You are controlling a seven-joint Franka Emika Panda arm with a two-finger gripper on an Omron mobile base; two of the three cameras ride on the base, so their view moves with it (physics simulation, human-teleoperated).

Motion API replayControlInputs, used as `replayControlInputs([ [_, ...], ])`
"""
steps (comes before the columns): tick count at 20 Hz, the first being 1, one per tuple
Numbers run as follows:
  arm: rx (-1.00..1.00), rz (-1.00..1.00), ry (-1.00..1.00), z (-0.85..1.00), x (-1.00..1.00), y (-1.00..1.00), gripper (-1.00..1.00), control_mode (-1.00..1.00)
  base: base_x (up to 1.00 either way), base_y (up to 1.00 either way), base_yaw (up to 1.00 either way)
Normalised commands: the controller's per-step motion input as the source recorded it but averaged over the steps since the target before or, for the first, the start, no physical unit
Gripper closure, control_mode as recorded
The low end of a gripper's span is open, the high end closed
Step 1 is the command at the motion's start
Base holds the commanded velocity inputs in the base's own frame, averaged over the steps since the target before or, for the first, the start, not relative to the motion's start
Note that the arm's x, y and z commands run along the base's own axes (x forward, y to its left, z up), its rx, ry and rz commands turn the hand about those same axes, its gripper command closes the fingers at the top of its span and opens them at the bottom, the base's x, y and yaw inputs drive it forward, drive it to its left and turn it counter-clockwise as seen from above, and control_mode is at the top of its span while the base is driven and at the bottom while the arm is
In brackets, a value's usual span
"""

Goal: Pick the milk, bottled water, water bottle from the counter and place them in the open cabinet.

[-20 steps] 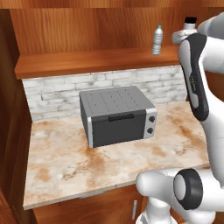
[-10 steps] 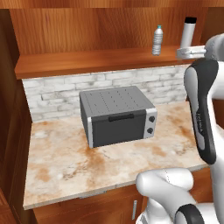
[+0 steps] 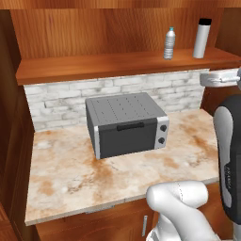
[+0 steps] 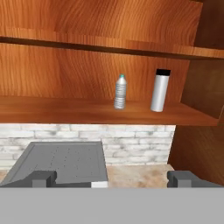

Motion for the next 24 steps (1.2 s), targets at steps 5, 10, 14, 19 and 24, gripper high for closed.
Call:
replayControlInputs([
  [5, 0.00, 0.00, 0.00, -0.13, -0.70, 0.22, -1.00, -1.00, 0.00, 0.00, 0.00],
  [10, 0.00, 0.00, 0.01, -0.34, -0.53, 0.21, -1.00, -1.00, 0.00, 0.00, 0.00],
  [14, 0.00, 0.00, 0.00, -0.41, -0.36, 0.18, -1.00, -1.00, 0.00, 0.00, 0.00],
  [19, 0.00, 0.00, 0.01, -0.38, -0.22, 0.14, -1.00, -1.00, 0.00, 0.00, 0.00],
  [24, 0.00, 0.00, 0.06, -0.23, -0.08, 0.04, -1.00, -1.00, 0.00, 0.00, 0.00],
])
